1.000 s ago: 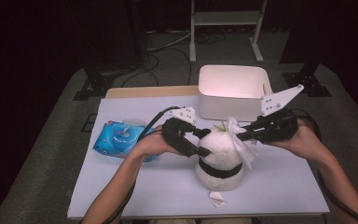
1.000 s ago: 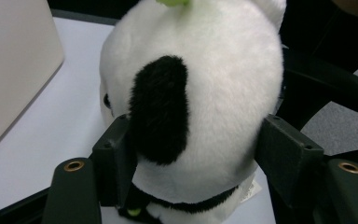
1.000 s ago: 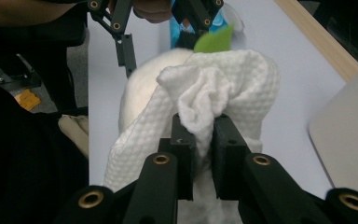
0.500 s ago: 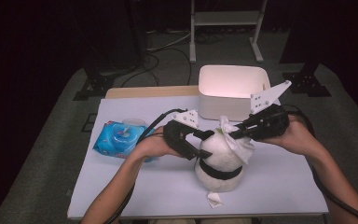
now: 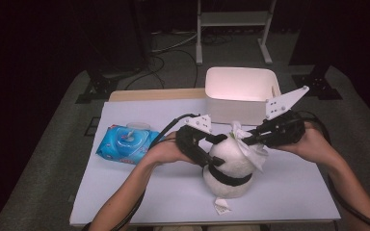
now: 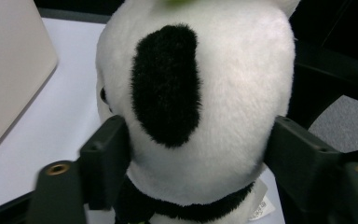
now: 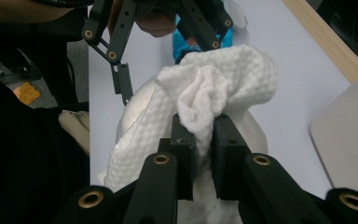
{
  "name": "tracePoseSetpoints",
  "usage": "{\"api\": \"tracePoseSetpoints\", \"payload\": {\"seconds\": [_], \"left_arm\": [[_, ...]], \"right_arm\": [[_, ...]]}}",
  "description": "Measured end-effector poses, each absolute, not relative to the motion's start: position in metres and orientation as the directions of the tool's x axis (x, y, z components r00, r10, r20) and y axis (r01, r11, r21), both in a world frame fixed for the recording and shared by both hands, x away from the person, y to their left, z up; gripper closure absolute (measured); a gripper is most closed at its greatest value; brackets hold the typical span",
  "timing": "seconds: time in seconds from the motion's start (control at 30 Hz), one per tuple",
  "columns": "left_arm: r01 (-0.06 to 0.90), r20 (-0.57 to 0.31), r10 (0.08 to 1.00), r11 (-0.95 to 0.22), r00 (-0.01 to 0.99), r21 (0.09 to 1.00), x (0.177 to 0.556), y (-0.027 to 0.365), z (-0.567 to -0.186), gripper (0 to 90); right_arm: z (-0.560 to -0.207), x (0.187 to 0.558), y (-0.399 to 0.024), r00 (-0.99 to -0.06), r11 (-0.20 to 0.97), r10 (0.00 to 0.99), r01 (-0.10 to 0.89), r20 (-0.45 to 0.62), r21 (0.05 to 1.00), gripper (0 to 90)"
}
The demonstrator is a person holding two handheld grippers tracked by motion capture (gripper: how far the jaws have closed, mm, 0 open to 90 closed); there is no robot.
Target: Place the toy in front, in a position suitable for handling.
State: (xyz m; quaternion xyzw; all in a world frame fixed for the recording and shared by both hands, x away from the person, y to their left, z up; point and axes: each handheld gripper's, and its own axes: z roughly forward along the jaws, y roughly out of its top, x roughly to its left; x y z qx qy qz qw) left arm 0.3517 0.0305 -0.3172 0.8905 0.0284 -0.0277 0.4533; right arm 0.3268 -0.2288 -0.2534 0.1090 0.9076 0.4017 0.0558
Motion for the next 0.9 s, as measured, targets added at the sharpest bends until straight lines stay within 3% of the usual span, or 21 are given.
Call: {"api": "tracePoseSetpoints", "payload": {"seconds": [0.4, 0.9], "left_arm": [[0.061, -0.056, 0.028, -0.607, 0.998, 0.793, 0.348, 0.032, -0.315, 31.7], [0.091, -0.079, 0.046, -0.599, 0.996, 0.796, 0.352, 0.038, -0.317, 31.7]], "right_arm": [[-0.242, 0.332, -0.198, -0.981, 0.699, 0.186, 0.096, -0.051, 0.708, 79.9], [-0.254, 0.332, -0.252, -0.950, 0.679, 0.311, 0.205, -0.023, 0.705, 79.7]]}}
